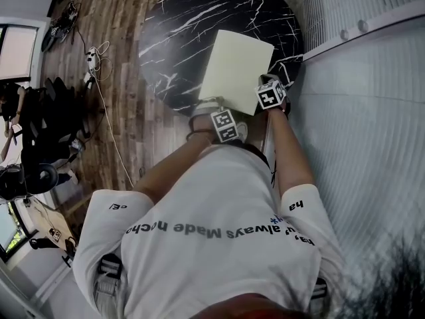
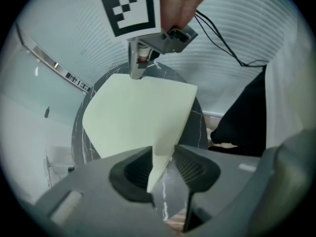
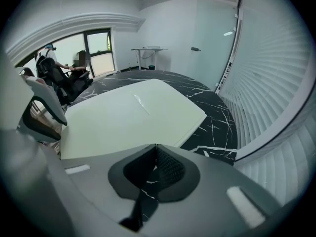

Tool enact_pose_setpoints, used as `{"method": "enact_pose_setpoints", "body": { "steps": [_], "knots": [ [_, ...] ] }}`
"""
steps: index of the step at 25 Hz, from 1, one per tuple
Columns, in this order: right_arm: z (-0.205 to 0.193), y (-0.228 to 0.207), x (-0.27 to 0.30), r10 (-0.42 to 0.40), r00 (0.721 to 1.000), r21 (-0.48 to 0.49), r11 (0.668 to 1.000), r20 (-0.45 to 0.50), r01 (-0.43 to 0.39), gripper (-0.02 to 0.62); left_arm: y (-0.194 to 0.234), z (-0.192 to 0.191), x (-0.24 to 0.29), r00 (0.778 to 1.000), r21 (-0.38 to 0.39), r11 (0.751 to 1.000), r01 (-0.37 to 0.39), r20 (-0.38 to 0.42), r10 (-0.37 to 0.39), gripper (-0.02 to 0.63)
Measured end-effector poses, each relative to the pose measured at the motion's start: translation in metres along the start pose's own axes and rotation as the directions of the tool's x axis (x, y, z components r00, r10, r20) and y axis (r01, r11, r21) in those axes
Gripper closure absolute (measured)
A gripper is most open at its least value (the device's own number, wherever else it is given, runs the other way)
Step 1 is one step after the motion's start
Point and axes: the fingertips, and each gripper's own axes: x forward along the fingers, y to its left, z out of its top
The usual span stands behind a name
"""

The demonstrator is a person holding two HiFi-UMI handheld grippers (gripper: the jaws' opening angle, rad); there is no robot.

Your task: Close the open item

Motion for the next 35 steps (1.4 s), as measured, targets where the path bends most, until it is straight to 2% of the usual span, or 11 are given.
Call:
{"method": "enact_pose_setpoints", "body": {
  "steps": [5, 10, 13, 16, 19, 22, 28, 35],
  "knots": [
    [0.003, -0.001, -0.006, 0.005, 1.0, 0.087, 0.996, 0.016, -0.007, 0.595, 0.005, -0.006, -0.012, 0.998, -0.1, 0.995, 0.026, 0.057, -0.02, 0.472],
    [0.027, -0.01, -0.029, -0.025, 0.991, 0.119, 0.993, 0.131, 0.009, 0.595, 0.021, -0.007, -0.029, 0.99, -0.226, 0.973, 0.052, 0.14, -0.02, 0.483],
    [0.043, -0.013, -0.052, -0.042, 0.982, 0.152, 0.988, 0.186, 0.013, 0.595, 0.043, -0.003, -0.049, 0.974, -0.323, 0.945, 0.058, 0.226, 0.017, 0.512],
    [0.06, -0.013, -0.082, -0.058, 0.964, 0.173, 0.985, 0.26, 0.013, 0.594, 0.068, 0.003, -0.073, 0.945, -0.392, 0.919, 0.051, 0.315, 0.082, 0.54],
    [0.071, -0.006, -0.115, -0.079, 0.942, 0.178, 0.984, 0.327, 0.02, 0.595, 0.093, 0.008, -0.102, 0.905, -0.437, 0.899, 0.02, 0.39, 0.169, 0.582],
    [0.081, 0.006, -0.149, -0.094, 0.918, 0.18, 0.983, 0.386, 0.025, 0.595, 0.113, 0.011, -0.132, 0.856, -0.498, 0.867, 0.023, 0.458, 0.241, 0.6],
    [0.116, 0.031, -0.224, -0.081, 0.856, 0.153, 0.988, 0.511, 0.002, 0.594, 0.148, 0.013, -0.203, 0.71, -0.614, 0.788, 0.049, 0.576, 0.405, 0.603],
    [0.156, 0.054, -0.301, -0.044, 0.79, 0.087, 0.996, 0.612, -0.012, 0.594, 0.163, 0.024, -0.272, 0.577, -0.627, 0.764, 0.156, 0.685, 0.445, 0.603]
  ]
}}
